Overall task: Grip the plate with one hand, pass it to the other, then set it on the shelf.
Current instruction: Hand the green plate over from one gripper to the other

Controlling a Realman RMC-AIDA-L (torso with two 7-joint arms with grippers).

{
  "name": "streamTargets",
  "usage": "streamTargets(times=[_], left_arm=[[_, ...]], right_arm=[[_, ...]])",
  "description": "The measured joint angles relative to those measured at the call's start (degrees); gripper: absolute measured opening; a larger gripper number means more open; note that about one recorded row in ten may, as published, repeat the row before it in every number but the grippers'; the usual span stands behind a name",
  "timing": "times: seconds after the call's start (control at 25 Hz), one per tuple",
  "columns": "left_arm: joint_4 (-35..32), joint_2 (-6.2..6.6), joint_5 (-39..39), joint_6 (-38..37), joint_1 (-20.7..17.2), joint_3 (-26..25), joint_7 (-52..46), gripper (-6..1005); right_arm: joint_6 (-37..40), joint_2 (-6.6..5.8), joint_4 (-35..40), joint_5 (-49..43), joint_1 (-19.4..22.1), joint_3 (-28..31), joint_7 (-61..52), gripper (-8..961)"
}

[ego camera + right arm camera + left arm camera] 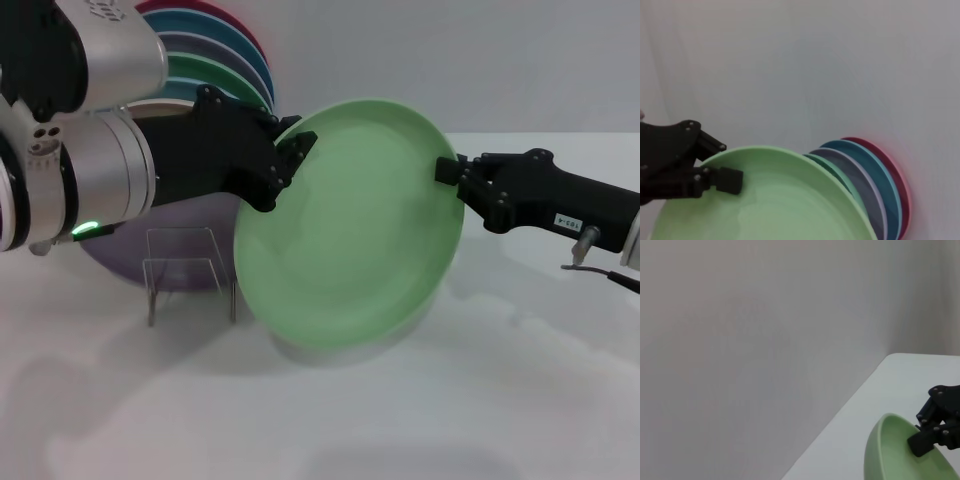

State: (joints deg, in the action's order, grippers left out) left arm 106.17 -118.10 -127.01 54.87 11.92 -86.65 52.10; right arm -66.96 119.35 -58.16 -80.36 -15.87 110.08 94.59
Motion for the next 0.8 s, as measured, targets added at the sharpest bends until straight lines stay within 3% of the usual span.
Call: streamTargets(times=[0.28, 0.56, 0.68, 0.8], left_arm=[[0.56, -0.09, 0.93, -1.60, -0.08, 0.86, 1.67, 108], [0.56, -0.11, 3.40, -3.68, -0.46, 0.89, 4.29, 103], [0.64, -0.06, 6.60, -8.21, -2.65, 2.08, 9.97, 100], [0.68, -0.07, 12.41, -20.22, -7.56, 7.23, 23.99, 86]], right_arm=[[-3.22, -0.26, 4.90, 6.98, 1.09, 0.62, 3.47, 164], [-5.89, 0.04, 8.28, 12.12, 3.28, 2.61, 6.05, 176], [-7.52, 0.03, 11.56, 16.28, 4.60, 5.85, 6.44, 414], [-11.22, -0.03, 17.60, 19.73, 5.04, 12.74, 7.38, 533]])
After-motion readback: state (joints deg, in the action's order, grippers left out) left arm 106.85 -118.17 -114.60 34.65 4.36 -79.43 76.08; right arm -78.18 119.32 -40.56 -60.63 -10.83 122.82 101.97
